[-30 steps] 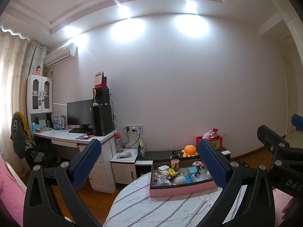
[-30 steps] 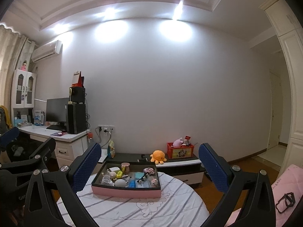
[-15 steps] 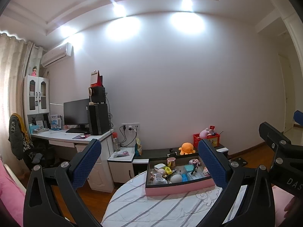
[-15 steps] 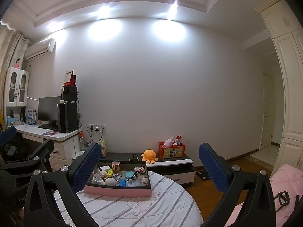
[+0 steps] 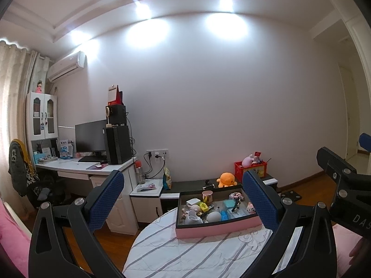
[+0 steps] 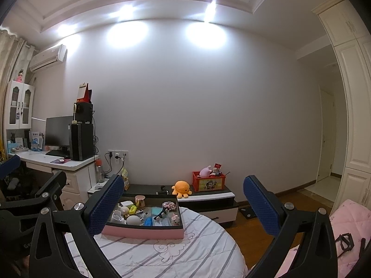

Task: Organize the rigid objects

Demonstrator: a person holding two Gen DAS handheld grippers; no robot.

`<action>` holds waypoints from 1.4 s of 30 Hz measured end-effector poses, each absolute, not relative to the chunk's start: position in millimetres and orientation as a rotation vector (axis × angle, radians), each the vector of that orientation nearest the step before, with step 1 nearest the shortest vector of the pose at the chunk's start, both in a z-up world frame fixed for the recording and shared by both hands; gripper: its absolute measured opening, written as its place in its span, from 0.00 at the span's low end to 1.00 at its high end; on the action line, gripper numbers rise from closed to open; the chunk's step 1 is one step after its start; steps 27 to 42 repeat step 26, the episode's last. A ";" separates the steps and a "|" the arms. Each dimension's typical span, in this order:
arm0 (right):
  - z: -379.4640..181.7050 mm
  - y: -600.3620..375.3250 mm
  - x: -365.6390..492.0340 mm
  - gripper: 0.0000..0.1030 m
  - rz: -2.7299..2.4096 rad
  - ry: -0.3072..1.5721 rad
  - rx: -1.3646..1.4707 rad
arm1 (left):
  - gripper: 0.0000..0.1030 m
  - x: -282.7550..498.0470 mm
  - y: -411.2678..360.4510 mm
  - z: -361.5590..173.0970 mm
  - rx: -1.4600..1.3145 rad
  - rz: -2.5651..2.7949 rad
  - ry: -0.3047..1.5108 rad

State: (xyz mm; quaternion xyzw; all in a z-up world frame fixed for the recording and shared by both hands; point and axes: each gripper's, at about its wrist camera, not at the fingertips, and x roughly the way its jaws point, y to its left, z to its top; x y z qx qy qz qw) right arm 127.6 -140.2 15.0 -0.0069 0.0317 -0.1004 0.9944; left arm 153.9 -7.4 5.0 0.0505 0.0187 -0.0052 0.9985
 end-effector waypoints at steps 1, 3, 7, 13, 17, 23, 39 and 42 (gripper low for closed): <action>15.0 -140.4 127.5 1.00 -0.199 0.063 -0.010 | 1.00 154.5 -7.6 4.7 0.097 -0.011 0.038; 14.9 -140.2 127.8 1.00 -0.198 0.065 -0.009 | 1.00 155.9 -7.1 3.8 0.092 -0.018 0.042; 14.6 -140.1 128.3 1.00 -0.202 0.066 -0.014 | 1.00 157.4 -4.3 2.0 0.079 -0.028 0.049; 14.9 -137.8 129.7 1.00 -0.203 0.071 -0.020 | 1.00 156.5 -2.0 0.1 0.081 -0.024 0.053; 15.9 -135.4 130.4 1.00 -0.201 0.071 -0.021 | 1.00 156.6 -0.5 -1.5 0.079 -0.022 0.049; 16.4 -133.8 131.0 1.00 -0.200 0.070 -0.024 | 1.00 158.2 0.9 -2.2 0.077 -0.019 0.049; 16.4 -133.8 131.3 1.00 -0.199 0.070 -0.024 | 1.00 158.0 2.4 -2.4 0.075 -0.020 0.047; 16.4 -133.8 131.3 1.00 -0.199 0.070 -0.024 | 1.00 158.0 2.4 -2.4 0.075 -0.020 0.047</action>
